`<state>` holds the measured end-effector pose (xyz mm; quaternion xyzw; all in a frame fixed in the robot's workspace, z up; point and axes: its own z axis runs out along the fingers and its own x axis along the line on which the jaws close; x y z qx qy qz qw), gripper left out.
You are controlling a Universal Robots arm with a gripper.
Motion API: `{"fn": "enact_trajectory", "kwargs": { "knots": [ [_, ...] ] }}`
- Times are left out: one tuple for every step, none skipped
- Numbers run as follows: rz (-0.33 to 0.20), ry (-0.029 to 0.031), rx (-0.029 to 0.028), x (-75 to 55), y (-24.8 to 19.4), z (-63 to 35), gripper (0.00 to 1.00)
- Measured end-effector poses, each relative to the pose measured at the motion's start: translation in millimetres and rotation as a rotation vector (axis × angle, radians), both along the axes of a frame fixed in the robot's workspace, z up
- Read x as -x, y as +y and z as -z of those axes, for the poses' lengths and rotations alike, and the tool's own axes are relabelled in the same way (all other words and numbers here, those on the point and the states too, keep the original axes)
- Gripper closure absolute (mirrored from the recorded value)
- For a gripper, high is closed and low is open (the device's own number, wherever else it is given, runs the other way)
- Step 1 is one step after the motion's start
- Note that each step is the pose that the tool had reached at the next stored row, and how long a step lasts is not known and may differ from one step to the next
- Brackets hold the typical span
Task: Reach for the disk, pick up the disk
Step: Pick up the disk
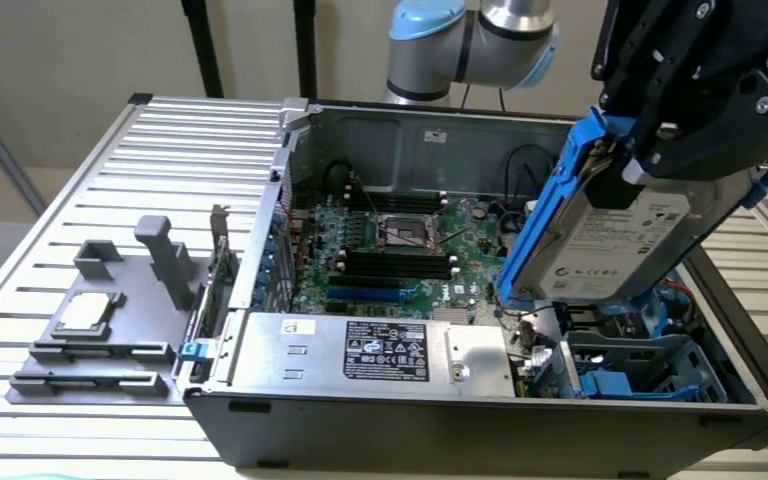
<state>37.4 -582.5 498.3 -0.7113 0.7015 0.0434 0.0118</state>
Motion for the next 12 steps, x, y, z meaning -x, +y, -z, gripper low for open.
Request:
{"fn": "enact_trajectory", "kwargs": {
  "knots": [
    [0.000,0.0011,0.0001,-1.6,-3.0,0.0,0.67],
    [0.000,0.0020,0.0001,-3.4,-6.0,0.0,0.67],
    [0.000,0.0027,0.0001,-5.7,-8.8,0.0,0.67],
    [0.000,0.0032,0.0001,-8.3,-11.2,0.0,0.67],
    [0.000,0.0036,0.0000,-11.7,-13.4,0.0,0.67],
    [0.000,0.0037,0.0001,-15.4,-15.3,0.0,0.67],
    [0.000,0.0038,0.0001,-19.6,-16.8,0.1,0.67],
    [0.000,0.0039,0.0001,-24.1,-18.3,0.1,0.67],
    [0.000,0.0039,0.0001,-29.0,-19.7,0.2,0.67],
    [0.000,0.0039,0.0001,-33.5,-20.9,0.2,0.67],
    [0.000,0.0039,0.0000,-38.0,-21.9,0.3,0.67],
    [0.000,0.0039,0.0000,-42.5,-22.6,0.4,0.67]
  ]
}}
